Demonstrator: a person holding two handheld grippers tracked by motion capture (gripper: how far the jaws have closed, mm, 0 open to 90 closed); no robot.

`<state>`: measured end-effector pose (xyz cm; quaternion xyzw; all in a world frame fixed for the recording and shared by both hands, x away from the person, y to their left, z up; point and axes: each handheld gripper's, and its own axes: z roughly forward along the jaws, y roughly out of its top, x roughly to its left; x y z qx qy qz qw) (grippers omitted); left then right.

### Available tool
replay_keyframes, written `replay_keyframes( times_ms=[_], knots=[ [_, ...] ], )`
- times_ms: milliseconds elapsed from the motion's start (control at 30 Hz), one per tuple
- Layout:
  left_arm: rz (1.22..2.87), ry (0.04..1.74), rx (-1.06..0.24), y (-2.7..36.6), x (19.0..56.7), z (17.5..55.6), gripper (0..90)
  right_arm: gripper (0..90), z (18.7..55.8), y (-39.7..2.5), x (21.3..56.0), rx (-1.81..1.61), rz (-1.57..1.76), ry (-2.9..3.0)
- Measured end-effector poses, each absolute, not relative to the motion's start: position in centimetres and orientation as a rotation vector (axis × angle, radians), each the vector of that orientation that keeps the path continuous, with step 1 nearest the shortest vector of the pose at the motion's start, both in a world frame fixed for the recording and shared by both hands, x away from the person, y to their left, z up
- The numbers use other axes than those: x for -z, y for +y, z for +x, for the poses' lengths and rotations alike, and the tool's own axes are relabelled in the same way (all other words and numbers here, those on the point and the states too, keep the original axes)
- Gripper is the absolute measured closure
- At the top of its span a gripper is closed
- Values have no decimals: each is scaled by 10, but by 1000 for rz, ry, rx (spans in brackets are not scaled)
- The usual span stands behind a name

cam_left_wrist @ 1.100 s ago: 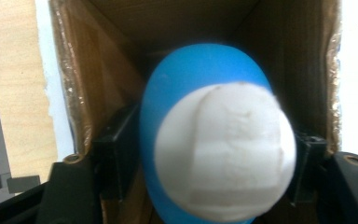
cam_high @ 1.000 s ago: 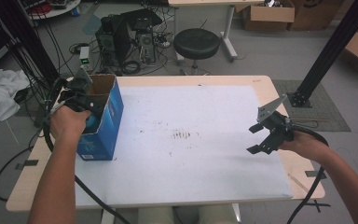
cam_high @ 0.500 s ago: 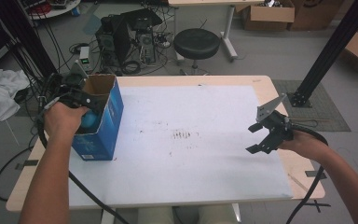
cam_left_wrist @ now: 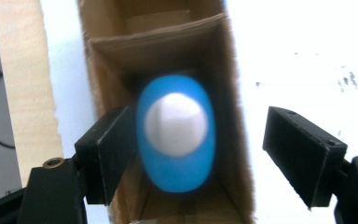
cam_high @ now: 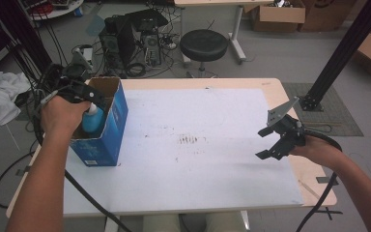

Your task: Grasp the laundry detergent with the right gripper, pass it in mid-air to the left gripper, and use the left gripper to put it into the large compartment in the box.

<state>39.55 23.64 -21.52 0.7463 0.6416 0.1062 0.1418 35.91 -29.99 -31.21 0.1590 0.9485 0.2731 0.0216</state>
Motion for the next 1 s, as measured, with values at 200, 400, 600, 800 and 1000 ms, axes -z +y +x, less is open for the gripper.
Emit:
replay_keyframes(
  times_ms=[200,400,600,800,1000],
  knots=[
    [2193,1743,-329,214,201,394,247,161,357,-301,310,-845,497,2934],
    [2239,1626,-350,187,187,393,230,161,354,-302,308,-844,497,2929],
    [2321,1522,-351,162,183,394,198,163,353,-300,307,-841,495,2931],
    [2366,1406,-379,145,181,392,191,162,352,-300,307,-841,496,2931],
    [2400,1321,-377,130,181,392,186,161,352,-299,306,-842,500,2931]
  ],
)
